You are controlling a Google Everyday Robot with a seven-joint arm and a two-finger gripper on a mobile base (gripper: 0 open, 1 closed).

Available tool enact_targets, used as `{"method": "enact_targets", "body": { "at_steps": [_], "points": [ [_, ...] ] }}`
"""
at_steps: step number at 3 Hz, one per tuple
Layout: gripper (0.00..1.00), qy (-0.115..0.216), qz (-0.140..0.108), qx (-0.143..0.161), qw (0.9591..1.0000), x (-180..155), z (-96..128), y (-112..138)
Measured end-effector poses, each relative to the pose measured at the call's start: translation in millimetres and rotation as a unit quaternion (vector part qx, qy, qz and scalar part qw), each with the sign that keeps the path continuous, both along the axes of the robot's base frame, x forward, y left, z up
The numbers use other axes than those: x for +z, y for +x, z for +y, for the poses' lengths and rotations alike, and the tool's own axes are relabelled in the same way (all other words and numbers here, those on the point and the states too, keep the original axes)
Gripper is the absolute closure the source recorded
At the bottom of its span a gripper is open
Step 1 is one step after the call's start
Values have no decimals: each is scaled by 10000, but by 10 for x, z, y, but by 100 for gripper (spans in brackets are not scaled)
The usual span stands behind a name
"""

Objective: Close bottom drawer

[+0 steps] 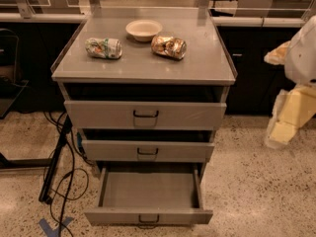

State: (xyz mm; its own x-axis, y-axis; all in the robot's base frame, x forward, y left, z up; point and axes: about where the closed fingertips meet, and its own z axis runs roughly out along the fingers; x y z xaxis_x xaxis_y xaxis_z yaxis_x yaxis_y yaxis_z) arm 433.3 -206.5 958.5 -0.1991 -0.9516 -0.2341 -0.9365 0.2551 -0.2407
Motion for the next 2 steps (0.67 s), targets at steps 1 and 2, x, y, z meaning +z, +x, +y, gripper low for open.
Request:
{"method": "enact_targets", "body": {
  "at_steps": [1,2],
  "points": [
    [0,357,194,150,9991,-569,200,-123],
    [19,735,299,319,9963,-1086,394,-290]
  ]
}}
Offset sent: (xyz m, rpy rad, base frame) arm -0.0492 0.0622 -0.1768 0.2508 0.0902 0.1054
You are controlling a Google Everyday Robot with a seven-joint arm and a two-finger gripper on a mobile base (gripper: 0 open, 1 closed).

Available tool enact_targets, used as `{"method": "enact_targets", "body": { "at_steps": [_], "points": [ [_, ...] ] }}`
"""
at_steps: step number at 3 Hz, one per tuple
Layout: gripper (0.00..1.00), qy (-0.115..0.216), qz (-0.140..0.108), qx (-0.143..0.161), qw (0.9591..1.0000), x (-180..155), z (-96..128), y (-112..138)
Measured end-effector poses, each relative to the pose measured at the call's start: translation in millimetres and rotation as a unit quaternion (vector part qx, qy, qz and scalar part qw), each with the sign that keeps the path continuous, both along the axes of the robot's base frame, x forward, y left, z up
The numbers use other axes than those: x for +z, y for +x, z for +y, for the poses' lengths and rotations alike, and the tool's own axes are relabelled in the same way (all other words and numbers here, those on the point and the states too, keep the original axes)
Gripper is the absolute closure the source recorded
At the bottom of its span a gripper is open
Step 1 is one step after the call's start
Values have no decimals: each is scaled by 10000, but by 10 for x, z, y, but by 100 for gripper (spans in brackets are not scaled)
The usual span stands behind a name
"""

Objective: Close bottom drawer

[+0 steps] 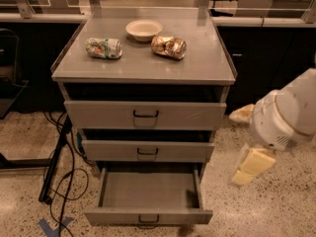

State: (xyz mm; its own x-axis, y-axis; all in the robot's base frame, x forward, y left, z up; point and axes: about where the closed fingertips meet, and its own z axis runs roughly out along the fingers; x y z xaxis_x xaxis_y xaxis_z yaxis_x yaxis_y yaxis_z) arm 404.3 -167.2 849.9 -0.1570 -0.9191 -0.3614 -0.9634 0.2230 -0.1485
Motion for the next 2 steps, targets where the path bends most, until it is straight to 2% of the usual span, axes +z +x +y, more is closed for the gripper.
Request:
{"method": "enact_targets", "body": {
  "at_steps": [1,2],
  "points": [
    [42,279,28,-9,9996,-467,125,-127],
    [66,422,64,-22,9991,-888,255,-154]
  ]
}}
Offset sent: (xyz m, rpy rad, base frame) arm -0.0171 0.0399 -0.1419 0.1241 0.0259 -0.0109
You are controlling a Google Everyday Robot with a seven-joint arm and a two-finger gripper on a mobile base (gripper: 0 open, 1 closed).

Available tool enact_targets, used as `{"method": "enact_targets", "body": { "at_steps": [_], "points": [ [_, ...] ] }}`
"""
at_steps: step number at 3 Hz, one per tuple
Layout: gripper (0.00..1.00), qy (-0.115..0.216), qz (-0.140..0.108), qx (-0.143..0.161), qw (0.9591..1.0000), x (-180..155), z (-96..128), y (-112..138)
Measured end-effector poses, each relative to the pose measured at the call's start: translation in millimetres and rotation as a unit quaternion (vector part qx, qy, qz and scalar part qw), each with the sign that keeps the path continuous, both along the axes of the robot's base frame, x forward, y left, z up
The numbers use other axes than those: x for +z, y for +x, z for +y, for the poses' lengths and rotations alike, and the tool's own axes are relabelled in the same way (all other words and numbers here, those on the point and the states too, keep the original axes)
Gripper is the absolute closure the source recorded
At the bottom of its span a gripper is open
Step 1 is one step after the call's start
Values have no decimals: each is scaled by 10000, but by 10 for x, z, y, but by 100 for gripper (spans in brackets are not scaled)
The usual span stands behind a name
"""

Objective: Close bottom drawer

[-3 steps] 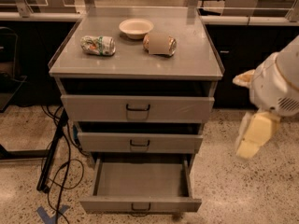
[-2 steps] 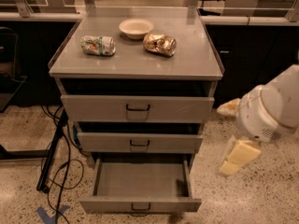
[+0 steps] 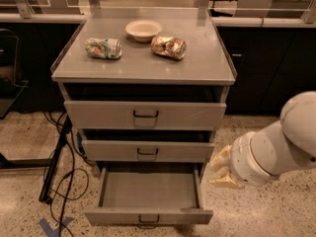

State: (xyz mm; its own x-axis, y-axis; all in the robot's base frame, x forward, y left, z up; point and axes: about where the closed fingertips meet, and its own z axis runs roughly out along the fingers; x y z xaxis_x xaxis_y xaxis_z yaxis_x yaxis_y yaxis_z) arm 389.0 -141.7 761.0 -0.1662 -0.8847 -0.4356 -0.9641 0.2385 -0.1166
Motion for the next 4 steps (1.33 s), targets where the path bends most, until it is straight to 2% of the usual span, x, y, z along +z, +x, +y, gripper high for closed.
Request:
{"method": "enact_targets", "body": {
  "at_steps": [1,2,3,4],
  "points": [
    [89,-5,-38,-22,10000,-18,1,12],
    [100,-5,-38,-22,10000,-18,1,12],
    [100,-5,-37,-23,10000,-19,1,12],
    [100,13,143,-135,9998,-258,59,23]
  ]
}}
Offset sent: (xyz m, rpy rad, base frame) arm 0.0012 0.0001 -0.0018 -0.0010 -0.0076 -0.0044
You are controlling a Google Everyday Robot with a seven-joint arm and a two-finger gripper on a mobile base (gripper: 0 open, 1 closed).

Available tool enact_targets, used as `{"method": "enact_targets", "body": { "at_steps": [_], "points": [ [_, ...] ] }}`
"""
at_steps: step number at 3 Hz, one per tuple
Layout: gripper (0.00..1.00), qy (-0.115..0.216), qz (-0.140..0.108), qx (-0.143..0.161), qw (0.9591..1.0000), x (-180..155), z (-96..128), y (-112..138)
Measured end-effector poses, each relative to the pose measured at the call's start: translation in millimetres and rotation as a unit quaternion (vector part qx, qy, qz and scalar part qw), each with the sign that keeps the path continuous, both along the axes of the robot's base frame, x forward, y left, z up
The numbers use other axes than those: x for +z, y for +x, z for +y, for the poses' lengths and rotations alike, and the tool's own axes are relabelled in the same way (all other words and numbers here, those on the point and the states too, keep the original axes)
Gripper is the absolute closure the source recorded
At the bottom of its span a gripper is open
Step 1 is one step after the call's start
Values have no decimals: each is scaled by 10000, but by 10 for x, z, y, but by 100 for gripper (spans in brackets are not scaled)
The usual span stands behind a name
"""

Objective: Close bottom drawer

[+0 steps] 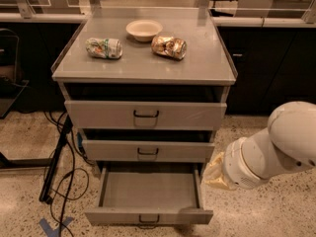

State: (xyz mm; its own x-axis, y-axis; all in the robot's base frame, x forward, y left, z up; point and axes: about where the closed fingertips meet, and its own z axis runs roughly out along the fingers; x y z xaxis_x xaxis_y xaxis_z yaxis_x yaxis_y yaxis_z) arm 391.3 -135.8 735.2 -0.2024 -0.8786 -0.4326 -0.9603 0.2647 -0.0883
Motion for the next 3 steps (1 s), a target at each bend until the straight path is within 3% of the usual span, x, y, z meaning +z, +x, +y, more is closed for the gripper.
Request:
{"method": "enact_targets", "body": {
  "at_steps": [1,3],
  "points": [
    [100,151,118,-145,9997,-401,79,40],
    [100,503,-84,-251,9984,-1302,206,139]
  ]
}}
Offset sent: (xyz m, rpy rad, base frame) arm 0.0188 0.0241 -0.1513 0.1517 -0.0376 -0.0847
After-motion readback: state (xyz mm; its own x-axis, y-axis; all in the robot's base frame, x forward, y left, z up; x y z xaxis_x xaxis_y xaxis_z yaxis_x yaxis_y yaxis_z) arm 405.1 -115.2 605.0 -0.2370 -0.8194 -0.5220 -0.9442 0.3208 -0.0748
